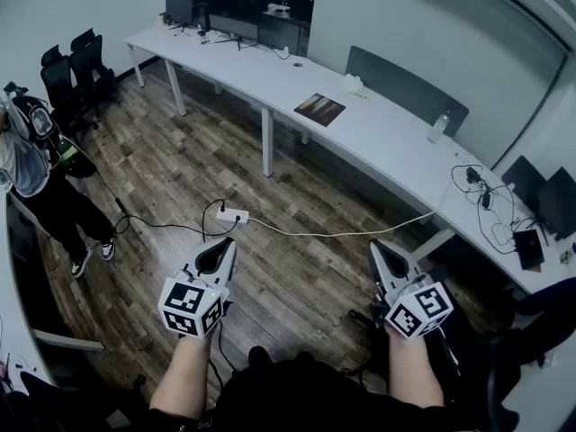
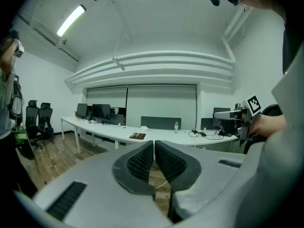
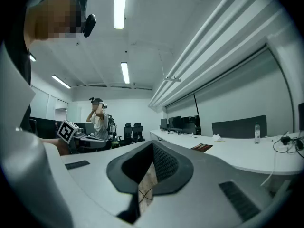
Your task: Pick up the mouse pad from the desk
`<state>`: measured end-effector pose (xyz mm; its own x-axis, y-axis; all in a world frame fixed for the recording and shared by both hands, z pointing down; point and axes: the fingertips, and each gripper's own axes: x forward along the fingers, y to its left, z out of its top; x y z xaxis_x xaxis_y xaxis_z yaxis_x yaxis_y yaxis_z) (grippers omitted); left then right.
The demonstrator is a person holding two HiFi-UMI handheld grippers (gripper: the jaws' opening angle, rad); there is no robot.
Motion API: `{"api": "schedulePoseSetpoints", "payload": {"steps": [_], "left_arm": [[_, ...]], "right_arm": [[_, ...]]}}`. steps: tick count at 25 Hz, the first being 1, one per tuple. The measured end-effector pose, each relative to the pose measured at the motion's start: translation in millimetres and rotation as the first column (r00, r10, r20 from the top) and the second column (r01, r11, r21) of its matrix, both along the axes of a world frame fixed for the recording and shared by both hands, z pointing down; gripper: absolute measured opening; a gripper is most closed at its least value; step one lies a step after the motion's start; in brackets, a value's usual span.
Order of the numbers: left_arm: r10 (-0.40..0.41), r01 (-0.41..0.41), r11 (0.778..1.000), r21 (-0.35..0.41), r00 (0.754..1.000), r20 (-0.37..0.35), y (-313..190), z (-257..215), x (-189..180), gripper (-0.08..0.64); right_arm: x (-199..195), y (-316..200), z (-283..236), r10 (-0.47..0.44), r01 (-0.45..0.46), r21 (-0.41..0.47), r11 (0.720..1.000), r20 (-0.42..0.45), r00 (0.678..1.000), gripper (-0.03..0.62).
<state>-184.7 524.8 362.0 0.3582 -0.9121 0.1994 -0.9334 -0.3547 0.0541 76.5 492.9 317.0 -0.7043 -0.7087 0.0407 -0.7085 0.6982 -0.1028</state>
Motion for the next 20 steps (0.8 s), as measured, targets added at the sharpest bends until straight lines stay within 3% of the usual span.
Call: {"api": "schedulePoseSetpoints", "payload": {"steps": [10,20], "left_arm": [[0.021,-0.021,1.0,-0.012,1.0,0.012,-5.2,3.8,40.4,0.018],[0.053,-0.053,0.998,-0.02,0.999,0.011,-12.2,8.0,93.4,0.018]], "right_arm": [[36.6,3.2,10.3,0.019,-0.019,-0.01,1.0,0.005,1.0,0.003],[66.6,11.4,32.7,0.023,-0.018,-0.069,0.997,0.063,0.998,0.005]]}}
